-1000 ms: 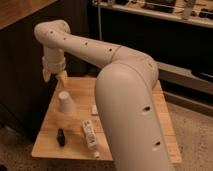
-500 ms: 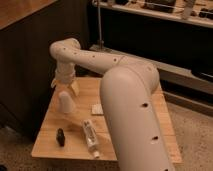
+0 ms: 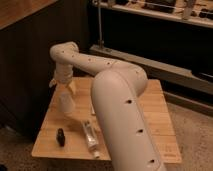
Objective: Place the ceramic cup over the eraser
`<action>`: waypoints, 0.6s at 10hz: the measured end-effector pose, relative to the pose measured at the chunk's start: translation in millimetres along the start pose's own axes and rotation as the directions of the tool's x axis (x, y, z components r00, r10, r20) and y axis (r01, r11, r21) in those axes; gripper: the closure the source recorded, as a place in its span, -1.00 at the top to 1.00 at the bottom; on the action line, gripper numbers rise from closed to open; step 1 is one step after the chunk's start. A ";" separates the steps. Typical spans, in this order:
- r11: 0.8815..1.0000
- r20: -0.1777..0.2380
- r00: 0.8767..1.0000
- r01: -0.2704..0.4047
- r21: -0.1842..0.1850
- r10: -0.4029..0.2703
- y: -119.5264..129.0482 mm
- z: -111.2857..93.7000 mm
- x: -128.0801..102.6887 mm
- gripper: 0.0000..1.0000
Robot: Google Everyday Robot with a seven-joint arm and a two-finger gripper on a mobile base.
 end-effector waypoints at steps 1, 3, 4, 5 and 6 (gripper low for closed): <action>1.000 0.010 1.000 0.003 -0.005 -0.003 -0.9 3.4 0.9 0.60; 1.000 0.029 1.000 0.007 -0.029 -0.006 3.2 13.1 1.4 0.60; 0.999 0.038 0.999 0.008 -0.035 -0.007 6.4 17.5 1.4 0.60; 0.999 0.056 0.998 0.015 -0.044 -0.012 13.9 27.1 0.3 0.60; 0.998 0.069 0.997 0.026 -0.049 -0.023 18.1 34.3 -1.6 0.60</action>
